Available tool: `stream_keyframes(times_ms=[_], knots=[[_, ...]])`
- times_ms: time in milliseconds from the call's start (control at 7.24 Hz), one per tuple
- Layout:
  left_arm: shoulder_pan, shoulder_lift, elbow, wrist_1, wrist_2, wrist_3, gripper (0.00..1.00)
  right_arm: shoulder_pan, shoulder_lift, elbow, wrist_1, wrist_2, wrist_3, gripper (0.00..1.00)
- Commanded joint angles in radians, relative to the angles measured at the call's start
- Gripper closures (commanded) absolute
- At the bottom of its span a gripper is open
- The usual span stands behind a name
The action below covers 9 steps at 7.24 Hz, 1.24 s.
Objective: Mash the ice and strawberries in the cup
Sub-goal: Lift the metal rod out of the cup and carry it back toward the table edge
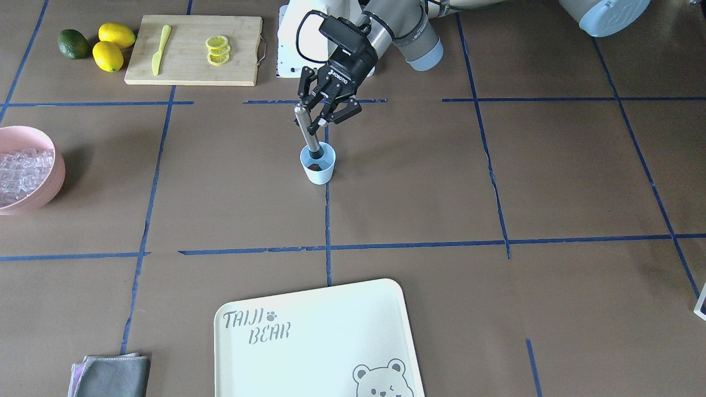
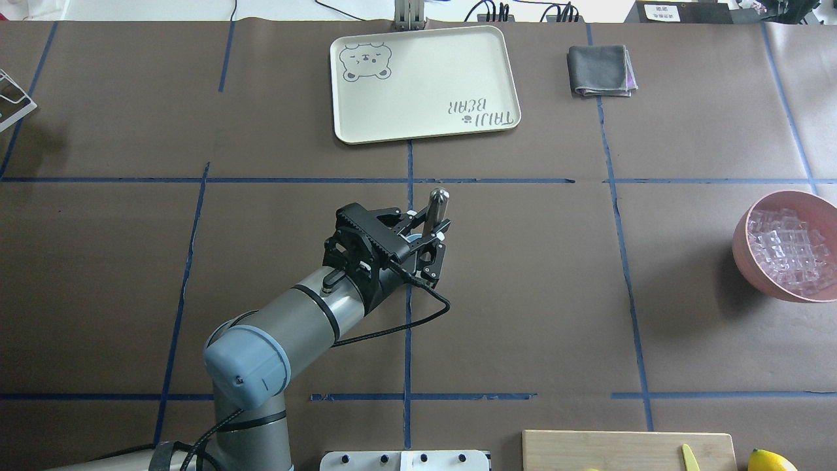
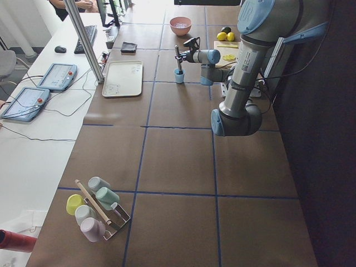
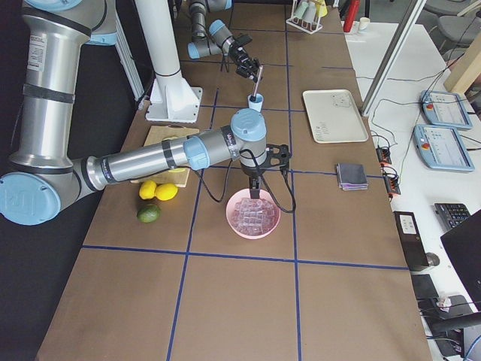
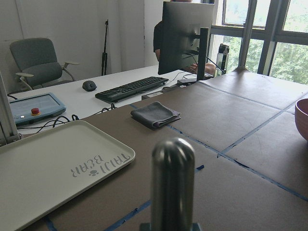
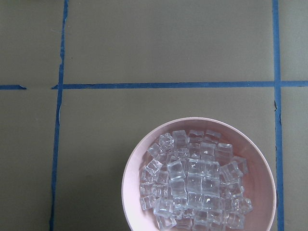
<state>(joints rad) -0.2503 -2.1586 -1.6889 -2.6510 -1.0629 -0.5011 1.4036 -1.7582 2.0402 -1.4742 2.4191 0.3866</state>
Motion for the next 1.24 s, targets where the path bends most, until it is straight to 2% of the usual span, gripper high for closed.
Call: stream_keyframes(times_ms=[0, 276, 414, 552, 690, 828, 966, 1104], knots=[[-0.024, -0.018, -0.064, 0.038, 0.000, -0.001, 1.00, 0.000, -0.001, -0.002, 0.000, 0.000, 0.000, 0.00], [-0.114, -0.018, -0.095, 0.167, -0.037, -0.005, 1.00, 0.000, -0.001, -0.002, 0.000, 0.000, 0.000, 0.00], [-0.151, -0.020, -0.095, 0.202, -0.052, -0.042, 1.00, -0.002, -0.001, -0.002, 0.000, -0.002, 0.002, 0.00], [-0.174, -0.006, -0.095, 0.277, -0.055, -0.154, 1.00, -0.002, -0.001, -0.005, 0.000, -0.005, 0.002, 0.00], [-0.199, -0.003, -0.097, 0.380, -0.055, -0.172, 1.00, -0.002, -0.001, -0.006, 0.000, -0.008, 0.002, 0.00], [-0.234, 0.037, -0.098, 0.429, -0.072, -0.171, 1.00, -0.003, -0.001, -0.008, 0.000, -0.011, 0.002, 0.00], [-0.312, 0.107, -0.100, 0.437, -0.180, -0.171, 1.00, -0.003, 0.000, -0.011, 0.000, -0.012, 0.002, 0.00], [-0.439, 0.159, -0.124, 0.585, -0.411, -0.159, 1.00, -0.003, 0.002, -0.012, 0.000, -0.012, 0.002, 0.00]])
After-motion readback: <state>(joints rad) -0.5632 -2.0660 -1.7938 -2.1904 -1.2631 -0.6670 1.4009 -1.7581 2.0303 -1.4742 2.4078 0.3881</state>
